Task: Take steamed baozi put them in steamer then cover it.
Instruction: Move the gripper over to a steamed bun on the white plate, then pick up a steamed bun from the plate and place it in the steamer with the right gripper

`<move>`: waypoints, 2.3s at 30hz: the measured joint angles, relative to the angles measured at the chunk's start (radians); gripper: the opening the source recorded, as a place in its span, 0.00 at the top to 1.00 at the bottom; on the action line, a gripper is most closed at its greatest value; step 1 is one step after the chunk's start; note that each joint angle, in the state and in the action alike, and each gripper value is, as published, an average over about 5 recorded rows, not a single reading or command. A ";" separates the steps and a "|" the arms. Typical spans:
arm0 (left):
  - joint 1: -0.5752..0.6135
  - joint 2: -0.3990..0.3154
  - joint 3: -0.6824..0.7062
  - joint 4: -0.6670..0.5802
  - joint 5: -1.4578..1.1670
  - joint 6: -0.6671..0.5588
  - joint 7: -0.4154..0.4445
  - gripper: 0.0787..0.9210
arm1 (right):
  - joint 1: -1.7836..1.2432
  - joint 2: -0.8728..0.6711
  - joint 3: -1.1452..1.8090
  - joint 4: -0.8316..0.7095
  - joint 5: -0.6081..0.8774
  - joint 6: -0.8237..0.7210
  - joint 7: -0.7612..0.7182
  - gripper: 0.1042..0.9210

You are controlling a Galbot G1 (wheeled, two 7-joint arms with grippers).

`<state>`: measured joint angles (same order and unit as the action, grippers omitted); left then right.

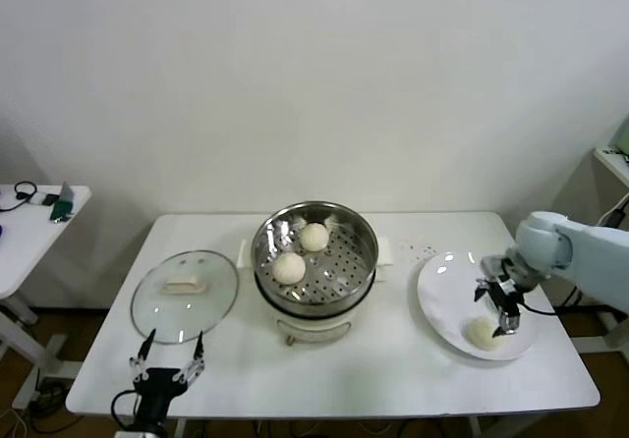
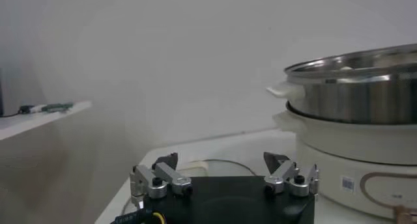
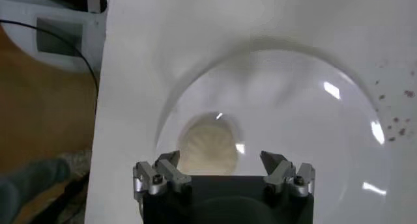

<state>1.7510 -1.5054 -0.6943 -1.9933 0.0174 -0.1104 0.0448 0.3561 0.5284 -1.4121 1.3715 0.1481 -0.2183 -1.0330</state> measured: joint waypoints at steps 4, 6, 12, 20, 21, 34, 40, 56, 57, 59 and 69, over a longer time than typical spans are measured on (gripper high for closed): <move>0.000 0.000 0.001 0.003 -0.001 0.000 0.000 0.12 | -0.051 0.005 0.032 -0.025 -0.017 0.000 0.000 0.12; 0.000 0.000 0.002 0.004 -0.001 0.001 0.000 0.12 | -0.072 0.010 0.045 -0.037 -0.023 0.001 0.002 0.12; 0.003 0.001 0.002 0.004 0.000 0.002 0.000 0.12 | -0.113 0.025 0.078 -0.067 -0.034 0.006 0.007 0.12; 0.002 0.002 0.005 0.003 0.008 0.003 0.000 0.12 | -0.135 0.046 0.103 -0.098 -0.043 0.009 0.004 0.12; 0.003 0.002 0.006 0.004 0.009 0.002 0.000 0.12 | -0.137 0.048 0.105 -0.100 -0.044 0.009 0.003 0.12; 0.006 0.000 0.006 0.005 0.010 0.000 -0.002 0.12 | -0.140 0.054 0.107 -0.104 -0.038 0.011 -0.011 0.28; 0.011 0.000 0.005 0.003 0.010 -0.001 -0.002 0.12 | -0.121 0.057 0.093 -0.103 -0.031 0.020 -0.014 0.30; 0.015 0.005 0.019 -0.013 0.014 0.004 0.004 0.12 | 0.258 0.182 -0.139 -0.018 -0.032 0.225 -0.048 0.29; 0.015 0.006 0.019 -0.015 0.014 0.004 0.005 0.12 | 0.289 0.198 -0.154 -0.007 -0.031 0.245 -0.050 0.29; 0.016 0.009 0.021 -0.017 0.014 0.005 0.005 0.12 | 0.349 0.233 -0.176 0.017 -0.031 0.283 -0.053 0.29; 0.022 0.019 0.031 -0.019 0.017 0.004 0.005 0.12 | 0.528 0.446 -0.194 0.072 -0.044 0.461 -0.058 0.29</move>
<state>1.7733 -1.4864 -0.6637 -2.0126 0.0343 -0.1069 0.0501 0.8838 0.9745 -1.6063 1.4435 0.1039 0.2427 -1.0909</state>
